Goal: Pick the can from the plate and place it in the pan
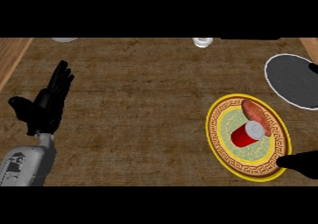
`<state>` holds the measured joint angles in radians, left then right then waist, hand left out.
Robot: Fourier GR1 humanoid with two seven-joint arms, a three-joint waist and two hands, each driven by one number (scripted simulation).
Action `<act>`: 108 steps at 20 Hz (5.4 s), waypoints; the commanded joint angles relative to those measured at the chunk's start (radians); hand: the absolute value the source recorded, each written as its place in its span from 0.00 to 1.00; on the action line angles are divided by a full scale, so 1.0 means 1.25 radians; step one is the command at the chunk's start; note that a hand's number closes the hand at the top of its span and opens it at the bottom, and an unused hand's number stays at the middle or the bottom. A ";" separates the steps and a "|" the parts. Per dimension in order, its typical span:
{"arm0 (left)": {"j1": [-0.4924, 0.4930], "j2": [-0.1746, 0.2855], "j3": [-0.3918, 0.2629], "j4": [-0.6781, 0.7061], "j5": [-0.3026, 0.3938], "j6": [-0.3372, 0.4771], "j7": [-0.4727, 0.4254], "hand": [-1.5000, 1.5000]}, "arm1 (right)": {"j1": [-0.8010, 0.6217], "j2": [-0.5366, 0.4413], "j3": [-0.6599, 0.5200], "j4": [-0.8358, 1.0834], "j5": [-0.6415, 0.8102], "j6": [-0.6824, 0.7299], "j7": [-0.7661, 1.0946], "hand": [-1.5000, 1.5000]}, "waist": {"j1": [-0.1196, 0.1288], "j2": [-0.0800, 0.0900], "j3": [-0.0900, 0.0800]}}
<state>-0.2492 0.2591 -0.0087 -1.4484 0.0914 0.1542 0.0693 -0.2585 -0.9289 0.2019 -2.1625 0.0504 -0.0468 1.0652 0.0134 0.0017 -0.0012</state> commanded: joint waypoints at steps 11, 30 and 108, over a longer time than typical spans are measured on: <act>-0.010 0.002 0.029 -0.031 -0.022 0.000 0.048 0.50 | 0.059 0.082 -0.021 0.087 0.006 0.115 -0.005 0.00 | -0.014 -0.002 0.001; -0.018 -0.009 0.051 -0.034 -0.021 -0.042 0.059 0.50 | -0.032 0.225 0.125 0.253 0.170 0.252 0.069 0.00 | -0.005 -0.002 0.001; -0.014 -0.057 0.094 -0.008 -0.064 -0.085 0.006 0.50 | -0.378 0.288 -0.367 1.175 0.517 -0.331 -0.692 1.00 | 0.010 0.008 0.003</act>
<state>-0.2586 0.1857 0.1050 -1.4478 0.0071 0.0510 0.0747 -0.7310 -0.4982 -0.1824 -0.8537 0.7425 -0.4223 0.3644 0.0174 0.0091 0.0013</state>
